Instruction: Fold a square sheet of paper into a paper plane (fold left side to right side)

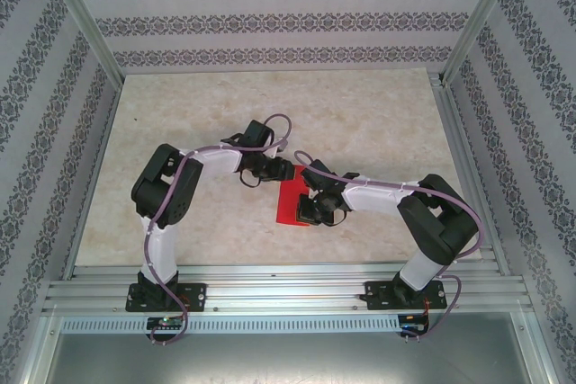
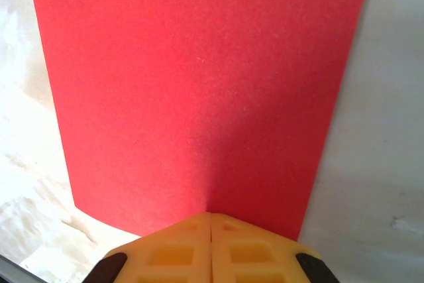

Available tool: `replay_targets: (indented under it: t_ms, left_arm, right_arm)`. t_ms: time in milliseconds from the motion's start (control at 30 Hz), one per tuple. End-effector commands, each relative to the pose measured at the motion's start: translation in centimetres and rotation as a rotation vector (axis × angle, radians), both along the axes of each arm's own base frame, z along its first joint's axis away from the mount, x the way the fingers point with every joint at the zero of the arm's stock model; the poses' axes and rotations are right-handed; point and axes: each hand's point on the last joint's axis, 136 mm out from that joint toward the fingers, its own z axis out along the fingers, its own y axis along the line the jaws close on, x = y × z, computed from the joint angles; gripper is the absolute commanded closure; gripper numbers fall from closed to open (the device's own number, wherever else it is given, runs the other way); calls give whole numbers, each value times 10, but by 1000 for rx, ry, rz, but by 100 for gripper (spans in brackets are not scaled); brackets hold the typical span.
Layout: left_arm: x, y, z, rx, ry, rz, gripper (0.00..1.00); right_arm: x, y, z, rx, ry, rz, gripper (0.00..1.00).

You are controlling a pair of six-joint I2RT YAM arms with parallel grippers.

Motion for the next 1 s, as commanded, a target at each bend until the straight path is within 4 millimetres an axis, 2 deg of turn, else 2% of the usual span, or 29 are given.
replay_targets:
  t_ms: [0, 567, 867, 967]
  left_arm:
    - [53, 12, -5, 25, -130, 98, 57]
    - [74, -12, 5, -89, -122, 110, 57]
    - [83, -4, -9, -13, -126, 137, 59]
    - [87, 0, -7, 1, -135, 138, 59]
  right_arm:
    - [-35, -59, -46, -273, 122, -3, 93]
    - [-34, -59, -47, -276, 125, -2, 93]
    - [-33, -59, -46, -276, 125, -2, 93]
    - [-31, -55, -44, -253, 113, 0, 93]
